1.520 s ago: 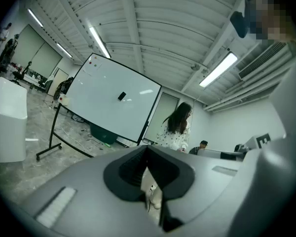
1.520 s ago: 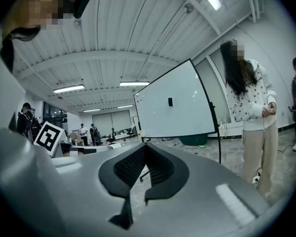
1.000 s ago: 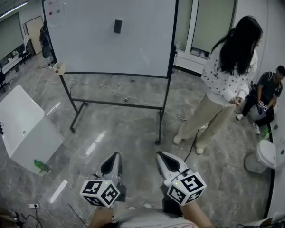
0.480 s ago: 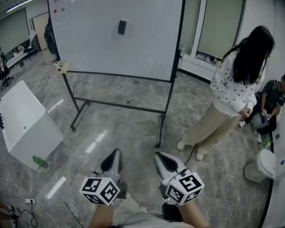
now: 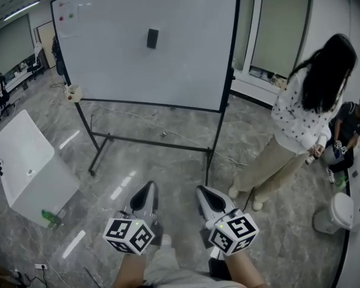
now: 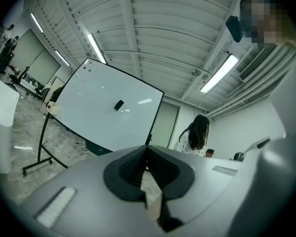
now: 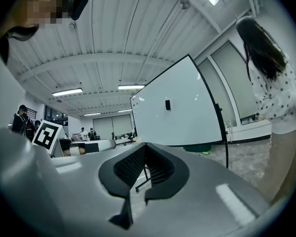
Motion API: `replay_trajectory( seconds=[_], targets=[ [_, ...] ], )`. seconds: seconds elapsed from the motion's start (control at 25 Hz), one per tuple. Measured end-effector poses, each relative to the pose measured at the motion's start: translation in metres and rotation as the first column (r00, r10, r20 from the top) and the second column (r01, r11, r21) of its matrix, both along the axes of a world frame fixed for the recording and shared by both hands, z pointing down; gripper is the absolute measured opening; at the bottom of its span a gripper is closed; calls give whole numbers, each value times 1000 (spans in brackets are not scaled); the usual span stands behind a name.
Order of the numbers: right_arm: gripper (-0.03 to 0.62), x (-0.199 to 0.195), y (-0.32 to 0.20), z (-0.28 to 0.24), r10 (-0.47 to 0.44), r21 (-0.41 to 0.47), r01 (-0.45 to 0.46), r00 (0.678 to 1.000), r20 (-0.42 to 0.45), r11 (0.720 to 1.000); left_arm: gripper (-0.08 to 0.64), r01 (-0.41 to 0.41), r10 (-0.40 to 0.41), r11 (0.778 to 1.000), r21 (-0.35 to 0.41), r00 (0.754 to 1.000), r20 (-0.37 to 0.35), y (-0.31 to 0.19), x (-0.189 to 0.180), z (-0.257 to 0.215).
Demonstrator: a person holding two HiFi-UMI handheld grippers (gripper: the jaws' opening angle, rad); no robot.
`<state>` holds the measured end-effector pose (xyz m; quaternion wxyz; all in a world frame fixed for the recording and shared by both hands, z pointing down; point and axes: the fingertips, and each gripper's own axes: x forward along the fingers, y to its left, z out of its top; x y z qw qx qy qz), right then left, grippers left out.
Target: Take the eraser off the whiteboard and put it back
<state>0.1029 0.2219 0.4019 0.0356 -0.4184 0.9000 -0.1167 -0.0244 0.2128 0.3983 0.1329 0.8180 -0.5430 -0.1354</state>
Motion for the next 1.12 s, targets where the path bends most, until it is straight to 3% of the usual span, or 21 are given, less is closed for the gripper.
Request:
replay_trajectory(
  seconds=[0.56,0.8,1.12],
  targets=[
    [2,-66,-162,-10,47,16,-47,999,5,999,0,-60,55,996,60,995,84,-176,-53,-24],
    [2,-70,-203,-18,58,23,-58,998,9,998,0,-66,51,992,103,988,143,-228,-57,-41],
    [2,-68,-275,-14,44,3,-44,999,24,999,0,-14,-2,996,84,984,178,-300,-60,-34]
  ],
)
